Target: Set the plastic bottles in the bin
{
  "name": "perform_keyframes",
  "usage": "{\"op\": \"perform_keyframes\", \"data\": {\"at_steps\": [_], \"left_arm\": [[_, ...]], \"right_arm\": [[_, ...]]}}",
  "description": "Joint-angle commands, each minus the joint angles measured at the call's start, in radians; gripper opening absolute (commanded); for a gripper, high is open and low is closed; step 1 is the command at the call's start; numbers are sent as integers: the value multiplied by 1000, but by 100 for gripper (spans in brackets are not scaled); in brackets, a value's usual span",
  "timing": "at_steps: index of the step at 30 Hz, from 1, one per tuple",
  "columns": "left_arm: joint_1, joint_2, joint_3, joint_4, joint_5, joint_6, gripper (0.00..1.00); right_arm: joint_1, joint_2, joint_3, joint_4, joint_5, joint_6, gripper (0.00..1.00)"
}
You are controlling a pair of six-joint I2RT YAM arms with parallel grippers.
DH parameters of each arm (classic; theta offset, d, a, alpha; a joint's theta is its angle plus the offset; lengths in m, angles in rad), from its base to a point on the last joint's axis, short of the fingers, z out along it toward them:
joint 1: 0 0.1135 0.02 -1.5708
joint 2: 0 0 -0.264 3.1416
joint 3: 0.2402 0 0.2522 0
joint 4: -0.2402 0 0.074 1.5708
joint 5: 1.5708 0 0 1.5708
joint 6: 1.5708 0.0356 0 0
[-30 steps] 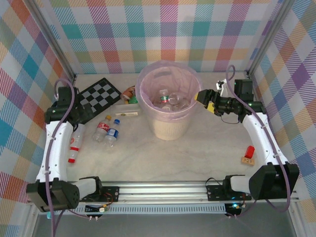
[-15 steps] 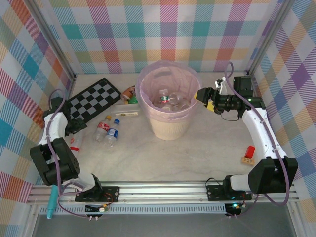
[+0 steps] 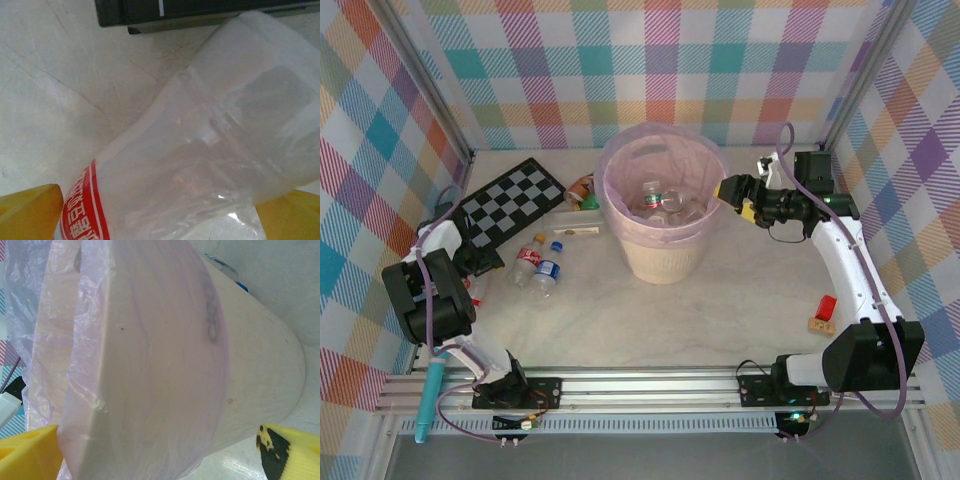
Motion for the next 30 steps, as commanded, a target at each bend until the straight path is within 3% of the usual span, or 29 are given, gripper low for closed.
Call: {"op": "perform_keyframes", "data": {"at_steps": [1, 14, 30], "left_arm": [[6, 9, 27, 5, 25, 18, 94], [-20, -11, 36, -5, 52, 5, 65], [-162, -350, 167, -176, 148, -43, 62]], "right_arm": [[6, 2, 30, -10, 4, -29, 97], [6, -9, 39, -13, 10, -25, 97], [6, -20, 39, -4, 32, 3, 97]]}}
